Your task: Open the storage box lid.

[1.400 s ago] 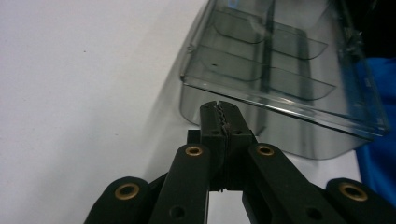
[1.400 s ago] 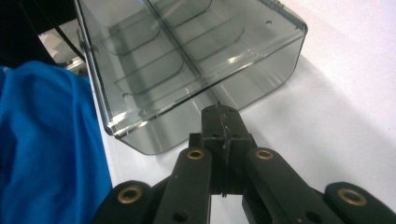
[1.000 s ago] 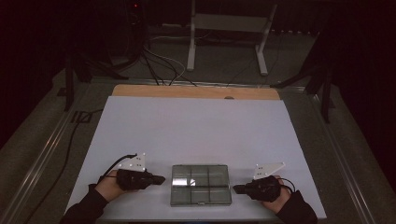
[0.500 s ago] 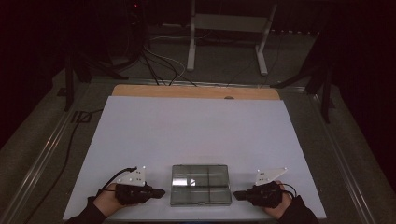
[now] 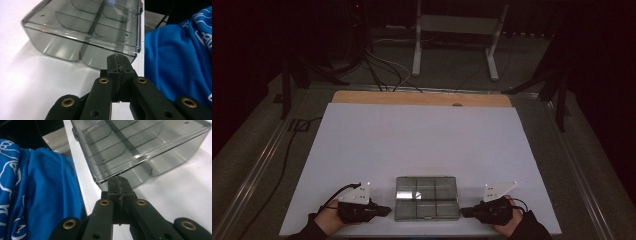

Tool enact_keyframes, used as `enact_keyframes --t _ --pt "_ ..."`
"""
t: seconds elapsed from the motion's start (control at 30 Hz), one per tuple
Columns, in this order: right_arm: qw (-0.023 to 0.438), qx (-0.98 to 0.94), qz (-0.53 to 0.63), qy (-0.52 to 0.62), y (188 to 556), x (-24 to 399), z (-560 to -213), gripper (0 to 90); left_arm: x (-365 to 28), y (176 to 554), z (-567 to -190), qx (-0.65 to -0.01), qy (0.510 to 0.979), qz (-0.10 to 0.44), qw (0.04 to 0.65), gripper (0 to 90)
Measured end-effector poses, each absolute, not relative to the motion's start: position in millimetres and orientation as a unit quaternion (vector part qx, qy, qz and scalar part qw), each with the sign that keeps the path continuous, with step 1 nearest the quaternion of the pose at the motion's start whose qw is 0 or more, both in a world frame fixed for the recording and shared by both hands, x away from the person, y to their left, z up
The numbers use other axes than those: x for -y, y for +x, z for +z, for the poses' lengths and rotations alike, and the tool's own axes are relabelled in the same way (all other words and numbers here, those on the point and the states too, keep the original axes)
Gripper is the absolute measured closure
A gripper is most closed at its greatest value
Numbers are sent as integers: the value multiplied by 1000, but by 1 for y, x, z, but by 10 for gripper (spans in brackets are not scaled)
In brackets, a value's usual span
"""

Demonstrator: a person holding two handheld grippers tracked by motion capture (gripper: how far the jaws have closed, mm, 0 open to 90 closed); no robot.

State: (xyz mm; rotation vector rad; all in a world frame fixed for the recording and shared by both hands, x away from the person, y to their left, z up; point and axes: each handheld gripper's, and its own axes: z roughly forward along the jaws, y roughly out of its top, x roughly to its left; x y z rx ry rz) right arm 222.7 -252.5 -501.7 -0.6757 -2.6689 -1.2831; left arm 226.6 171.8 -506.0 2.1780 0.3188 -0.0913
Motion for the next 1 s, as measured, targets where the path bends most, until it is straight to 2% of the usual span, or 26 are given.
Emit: enact_keyframes --t 0.57,1.0 --pt "60 877 -425 -215 220 252 -500 900 -163 222 -505 -113 887 -53 445 900" --pt "61 869 -440 -217 221 252 -496 900 -163 223 -499 -113 879 -44 461 900"
